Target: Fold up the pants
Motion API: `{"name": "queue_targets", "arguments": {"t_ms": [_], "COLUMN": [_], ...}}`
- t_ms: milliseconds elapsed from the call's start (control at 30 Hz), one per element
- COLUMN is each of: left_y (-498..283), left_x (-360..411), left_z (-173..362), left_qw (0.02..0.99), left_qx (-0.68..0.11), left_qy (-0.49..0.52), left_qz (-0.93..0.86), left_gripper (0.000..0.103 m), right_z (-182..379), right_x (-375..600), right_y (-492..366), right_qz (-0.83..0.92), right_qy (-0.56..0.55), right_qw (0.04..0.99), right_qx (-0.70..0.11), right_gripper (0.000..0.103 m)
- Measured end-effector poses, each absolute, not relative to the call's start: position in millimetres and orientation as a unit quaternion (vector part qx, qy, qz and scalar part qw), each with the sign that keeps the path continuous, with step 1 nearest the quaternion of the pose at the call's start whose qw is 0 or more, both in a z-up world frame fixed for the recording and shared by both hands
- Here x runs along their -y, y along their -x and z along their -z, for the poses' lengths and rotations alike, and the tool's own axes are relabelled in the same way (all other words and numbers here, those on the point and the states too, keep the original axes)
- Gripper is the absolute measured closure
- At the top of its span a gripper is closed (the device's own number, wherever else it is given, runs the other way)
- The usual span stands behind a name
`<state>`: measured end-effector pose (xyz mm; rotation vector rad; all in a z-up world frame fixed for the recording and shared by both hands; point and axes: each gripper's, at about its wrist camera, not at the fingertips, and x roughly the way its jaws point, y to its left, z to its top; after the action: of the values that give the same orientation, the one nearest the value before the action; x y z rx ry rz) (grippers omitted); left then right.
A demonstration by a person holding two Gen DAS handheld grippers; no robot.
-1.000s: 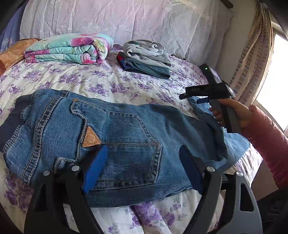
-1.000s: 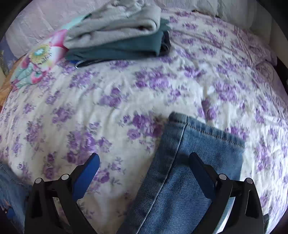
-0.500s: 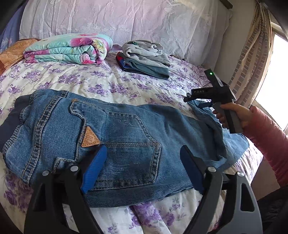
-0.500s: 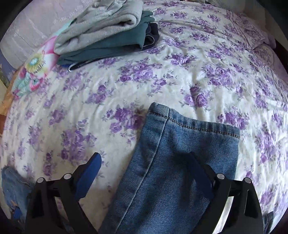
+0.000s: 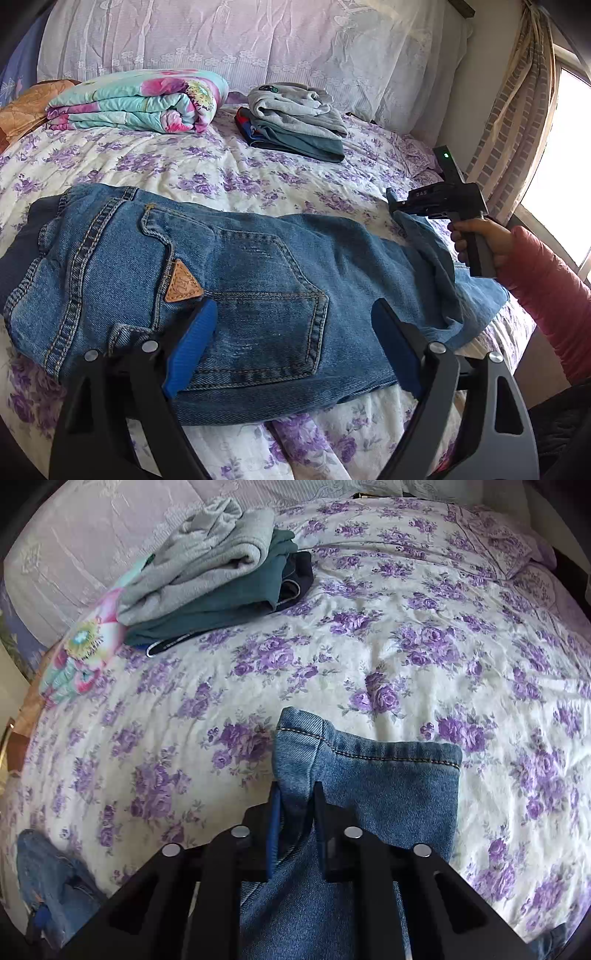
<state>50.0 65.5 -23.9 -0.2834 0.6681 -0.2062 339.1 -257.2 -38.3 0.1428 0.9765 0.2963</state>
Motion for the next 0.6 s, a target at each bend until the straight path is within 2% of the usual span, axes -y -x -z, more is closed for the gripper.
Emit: {"name": "queue_targets", "arguments": {"t_ms": [167,400,600], "left_y": [-50,-50,-49], "left_x": [-65,-67,-73], "left_z": [24,23,24], "left_qw": [0.930,0.929,0.927], "left_qx": [-0.326,-0.323,-0.316], "left_qy": [0.139,0.145,0.163], "left_qz": [0.101,0.109,0.123], "left_gripper": [0.020,0.019,0.019], "right_z": [18,-16,8], "right_x": [290,379,442], "right_y": [-308,-216,-148], "right_qz": [-0.180,-0.213,-0.206], "right_qy": [-0.143,-0.250,-0.308], "right_qw": [0.877,0.884,0.873], "right_qx": [-0.423,-0.334,-0.316], "right_gripper": [0.090,0.090,0.090]}}
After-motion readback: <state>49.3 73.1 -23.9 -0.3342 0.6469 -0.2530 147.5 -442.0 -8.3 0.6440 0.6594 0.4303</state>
